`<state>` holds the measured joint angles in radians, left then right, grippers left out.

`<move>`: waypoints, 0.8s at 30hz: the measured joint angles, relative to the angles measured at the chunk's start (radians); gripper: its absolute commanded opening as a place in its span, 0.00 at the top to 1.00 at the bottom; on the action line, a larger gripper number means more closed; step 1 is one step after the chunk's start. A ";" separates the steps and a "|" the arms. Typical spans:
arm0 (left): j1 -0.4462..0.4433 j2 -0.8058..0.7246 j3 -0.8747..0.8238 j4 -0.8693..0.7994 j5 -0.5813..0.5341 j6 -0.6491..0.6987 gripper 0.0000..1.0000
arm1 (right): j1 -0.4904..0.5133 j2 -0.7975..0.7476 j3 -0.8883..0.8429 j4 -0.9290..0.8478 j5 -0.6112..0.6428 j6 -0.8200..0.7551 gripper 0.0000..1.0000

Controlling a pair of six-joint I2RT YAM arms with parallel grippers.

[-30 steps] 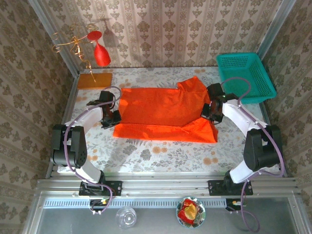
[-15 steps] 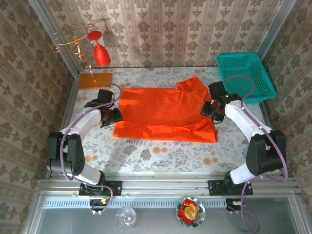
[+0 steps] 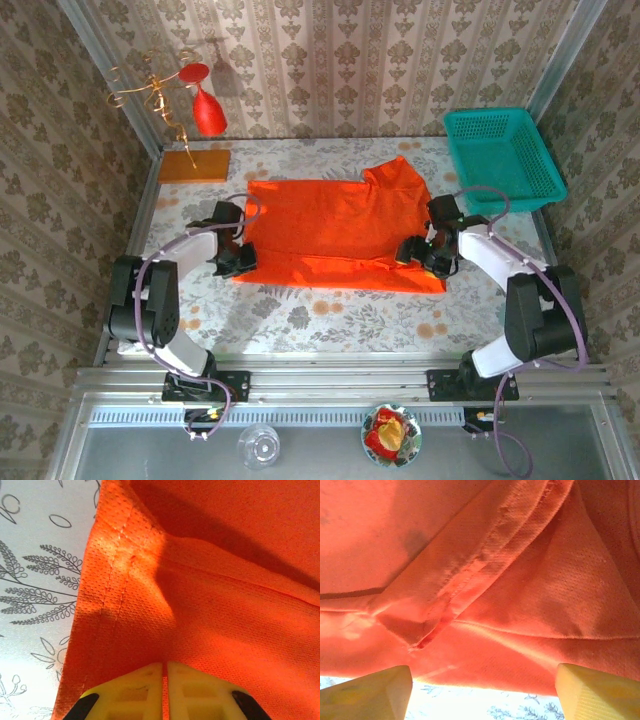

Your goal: Fold the inside-out t-shirt

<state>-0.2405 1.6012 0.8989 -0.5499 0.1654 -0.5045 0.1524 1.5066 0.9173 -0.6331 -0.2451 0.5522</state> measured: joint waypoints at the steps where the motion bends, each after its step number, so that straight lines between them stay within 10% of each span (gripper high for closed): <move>1: 0.002 0.008 0.000 0.000 0.000 0.000 0.89 | -0.008 0.005 -0.008 0.008 0.002 0.001 0.13; 24: 0.027 -0.218 -0.262 0.062 0.042 -0.091 0.87 | -0.117 -0.192 -0.284 0.103 0.005 0.058 0.02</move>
<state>-0.2134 1.3834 0.6369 -0.4881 0.2077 -0.5957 0.0349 1.3144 0.6331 -0.5301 -0.2405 0.6102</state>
